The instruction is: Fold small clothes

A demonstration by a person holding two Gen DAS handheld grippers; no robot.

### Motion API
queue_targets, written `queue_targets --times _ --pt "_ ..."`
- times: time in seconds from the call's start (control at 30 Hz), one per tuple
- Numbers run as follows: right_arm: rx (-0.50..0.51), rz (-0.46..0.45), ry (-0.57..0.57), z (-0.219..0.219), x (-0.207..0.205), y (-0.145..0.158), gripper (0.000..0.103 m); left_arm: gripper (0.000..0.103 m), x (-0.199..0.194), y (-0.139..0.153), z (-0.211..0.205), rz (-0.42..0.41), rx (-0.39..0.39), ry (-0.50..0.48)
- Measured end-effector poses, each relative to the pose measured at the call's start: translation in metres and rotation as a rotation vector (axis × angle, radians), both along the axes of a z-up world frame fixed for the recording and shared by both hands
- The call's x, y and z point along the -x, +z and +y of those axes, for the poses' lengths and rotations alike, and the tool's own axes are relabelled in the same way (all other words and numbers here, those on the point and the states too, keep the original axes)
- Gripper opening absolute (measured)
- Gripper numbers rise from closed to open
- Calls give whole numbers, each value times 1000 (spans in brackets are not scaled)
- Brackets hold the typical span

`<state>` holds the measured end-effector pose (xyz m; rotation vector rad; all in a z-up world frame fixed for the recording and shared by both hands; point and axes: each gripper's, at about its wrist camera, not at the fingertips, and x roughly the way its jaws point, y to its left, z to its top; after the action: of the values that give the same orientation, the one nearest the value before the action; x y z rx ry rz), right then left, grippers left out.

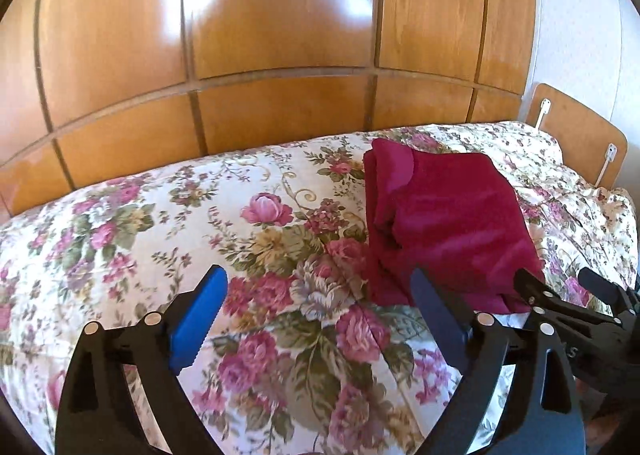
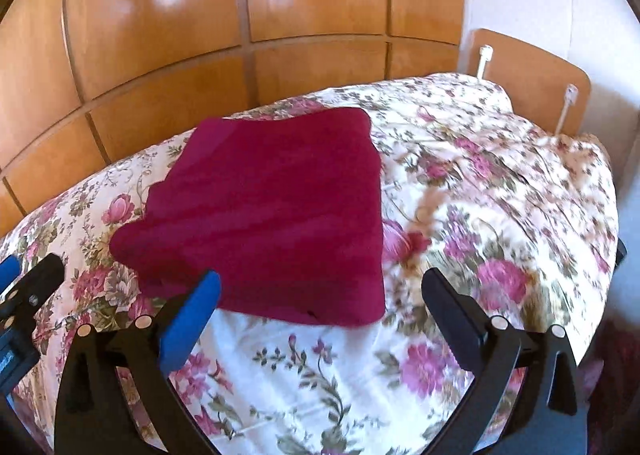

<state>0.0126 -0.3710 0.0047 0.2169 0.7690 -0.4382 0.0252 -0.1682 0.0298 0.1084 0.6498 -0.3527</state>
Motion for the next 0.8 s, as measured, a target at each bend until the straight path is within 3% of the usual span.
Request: queue_targets --times 0.3,0.4,0.8 --pt "48 -51 -47 9 19 17 100 93 22 5 6 -15 13 7" --pt "52 -57 -38 13 21 20 100 98 25 7 7 -24 13 10" --pt "60 -55 -22 23 27 18 100 99 26 9 12 -26 20 36"
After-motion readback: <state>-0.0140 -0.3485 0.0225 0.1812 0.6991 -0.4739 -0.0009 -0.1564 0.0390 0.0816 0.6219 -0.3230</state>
